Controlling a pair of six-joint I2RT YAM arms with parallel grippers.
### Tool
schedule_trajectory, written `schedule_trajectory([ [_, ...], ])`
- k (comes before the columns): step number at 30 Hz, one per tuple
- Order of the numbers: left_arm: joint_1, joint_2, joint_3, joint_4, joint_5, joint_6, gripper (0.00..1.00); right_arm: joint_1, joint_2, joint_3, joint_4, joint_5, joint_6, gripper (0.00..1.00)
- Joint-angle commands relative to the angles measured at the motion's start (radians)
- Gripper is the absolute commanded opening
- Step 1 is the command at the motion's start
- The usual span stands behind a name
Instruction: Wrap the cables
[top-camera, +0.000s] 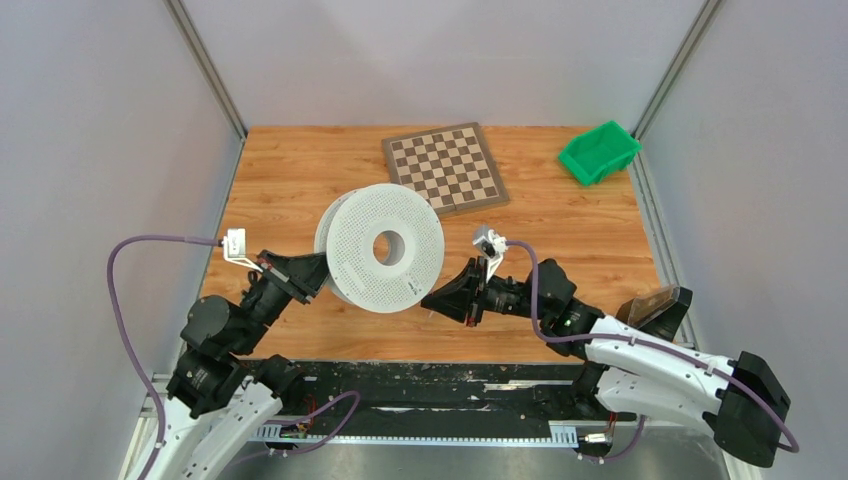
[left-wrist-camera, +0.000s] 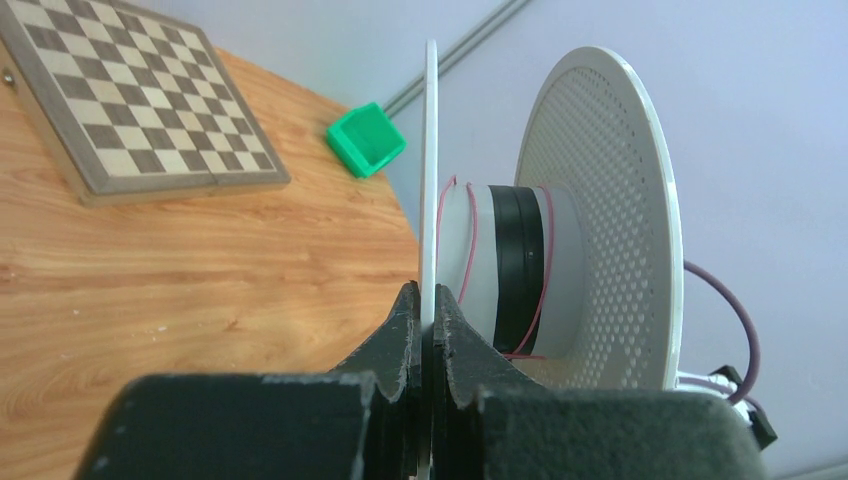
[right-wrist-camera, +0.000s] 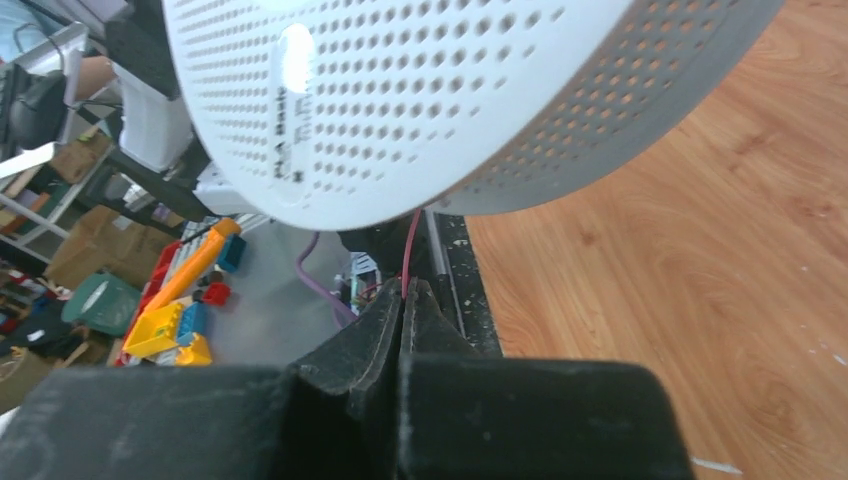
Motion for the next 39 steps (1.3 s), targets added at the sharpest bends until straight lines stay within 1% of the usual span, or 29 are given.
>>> schedule_trajectory([
  [1,-0.001,-0.019,-0.010,0.193,-0.082,-0.023,0.00,0.011,0.014,-0.021,0.215,-0.065,0.144,0.00],
  [6,0.000,-0.016,-0.051,0.269,-0.076,-0.086,0.00,0.050,0.075,-0.015,0.387,-0.061,0.250,0.00],
  [11,-0.002,-0.012,-0.094,0.342,-0.077,-0.174,0.00,0.101,0.137,0.023,0.468,0.050,0.311,0.00],
  [16,-0.001,-0.008,-0.132,0.421,-0.067,-0.304,0.00,0.103,0.191,0.003,0.605,0.142,0.418,0.00],
  [21,-0.002,0.009,-0.132,0.442,-0.058,-0.338,0.00,0.104,0.251,0.016,0.712,0.199,0.486,0.00],
  [24,-0.001,0.011,-0.144,0.446,-0.054,-0.356,0.00,0.104,0.286,0.039,0.740,0.239,0.515,0.00],
  [29,0.000,0.014,-0.157,0.451,-0.056,-0.395,0.00,0.103,0.345,0.045,0.877,0.305,0.560,0.00],
  [34,-0.001,0.035,-0.168,0.468,-0.062,-0.410,0.00,0.103,0.381,0.054,0.911,0.384,0.576,0.00],
  [39,-0.001,0.039,-0.187,0.499,-0.079,-0.449,0.00,0.103,0.427,0.035,0.994,0.468,0.617,0.00],
])
